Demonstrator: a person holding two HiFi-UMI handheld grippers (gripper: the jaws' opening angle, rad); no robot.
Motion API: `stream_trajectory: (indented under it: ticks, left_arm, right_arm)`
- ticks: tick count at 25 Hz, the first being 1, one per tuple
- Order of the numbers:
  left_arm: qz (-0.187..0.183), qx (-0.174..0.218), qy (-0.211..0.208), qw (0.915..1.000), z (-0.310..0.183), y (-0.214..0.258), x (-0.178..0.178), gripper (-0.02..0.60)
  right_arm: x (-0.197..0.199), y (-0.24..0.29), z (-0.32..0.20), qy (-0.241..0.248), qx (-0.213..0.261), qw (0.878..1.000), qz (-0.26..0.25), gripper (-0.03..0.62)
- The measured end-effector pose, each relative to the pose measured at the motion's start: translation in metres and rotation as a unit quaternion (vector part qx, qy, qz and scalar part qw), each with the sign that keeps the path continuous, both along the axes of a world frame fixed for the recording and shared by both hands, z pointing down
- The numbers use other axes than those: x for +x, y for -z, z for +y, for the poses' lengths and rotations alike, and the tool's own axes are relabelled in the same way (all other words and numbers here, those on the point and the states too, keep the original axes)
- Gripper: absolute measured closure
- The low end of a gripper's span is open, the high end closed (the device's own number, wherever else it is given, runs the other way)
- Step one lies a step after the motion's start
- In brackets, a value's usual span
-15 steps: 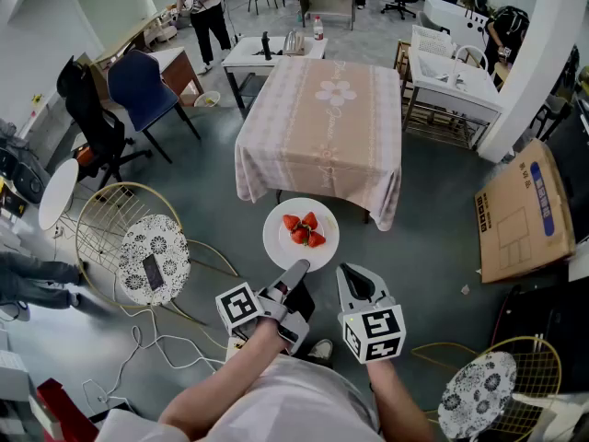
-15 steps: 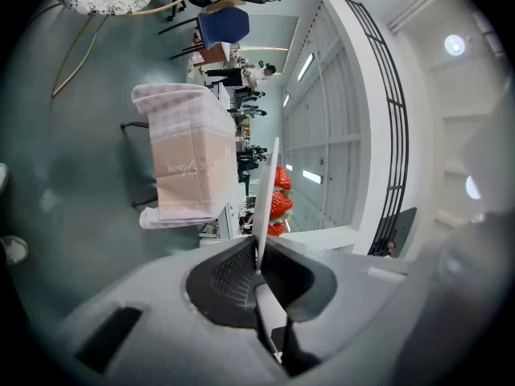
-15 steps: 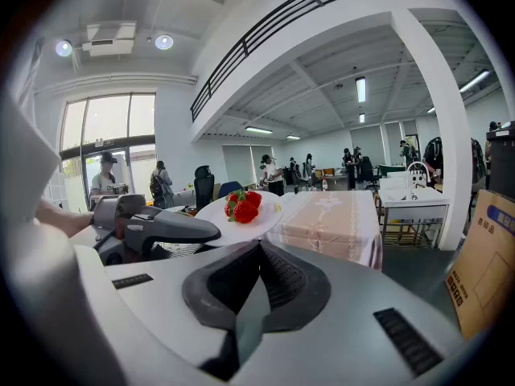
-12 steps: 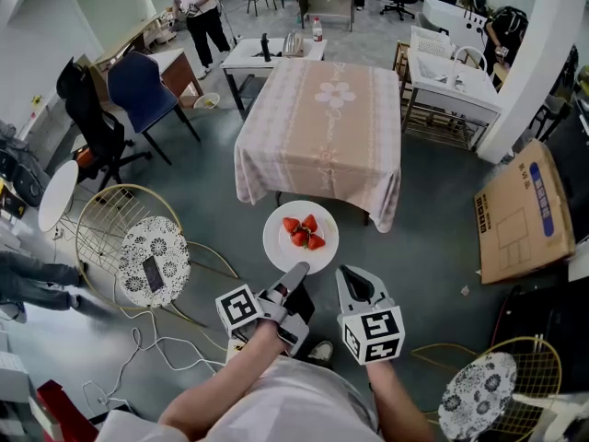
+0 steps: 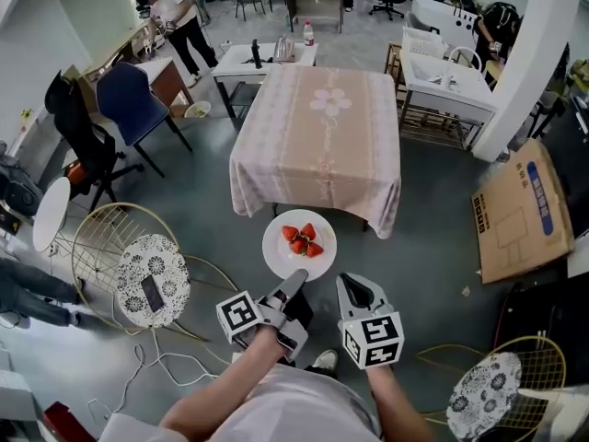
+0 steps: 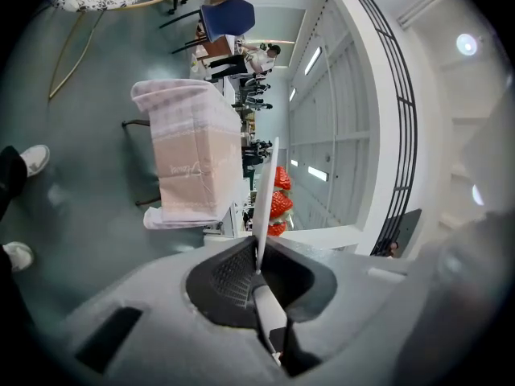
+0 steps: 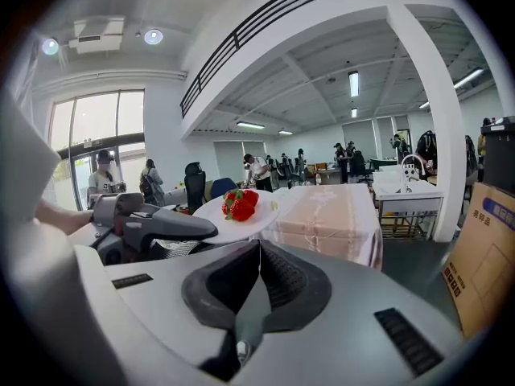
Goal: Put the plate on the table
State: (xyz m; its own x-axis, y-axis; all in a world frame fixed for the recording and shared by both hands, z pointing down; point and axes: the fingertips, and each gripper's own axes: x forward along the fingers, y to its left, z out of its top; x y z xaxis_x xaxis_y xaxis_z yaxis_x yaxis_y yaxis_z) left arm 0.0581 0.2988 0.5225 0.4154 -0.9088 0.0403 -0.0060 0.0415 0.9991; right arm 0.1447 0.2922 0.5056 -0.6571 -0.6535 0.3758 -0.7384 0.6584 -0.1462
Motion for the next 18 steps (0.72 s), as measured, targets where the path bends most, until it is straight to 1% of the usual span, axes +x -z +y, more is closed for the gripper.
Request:
stream_trajectory:
  ticks: [8,13,18]
  left_arm:
    - [0.016,-0.007,-0.027,0.9995,-0.064,-0.007,-0.041,0.561]
    - [0.025,-0.003,-0.044,0.9987,-0.106,-0.001,-0.072,0.561]
    - [0.031,-0.001,-0.066,0.9973,-0.135,0.006,-0.098,0.561]
  right_arm:
    - [-0.04,-0.004,-0.053,-0.022,-0.012,1.0,0.016,0.589]
    - [-0.069,0.003,-0.086,-0.037,-0.017,0.999,0.018,0.589]
    - [-0.096,0.008,-0.11,-0.057,-0.019,0.998,0.024,0.589]
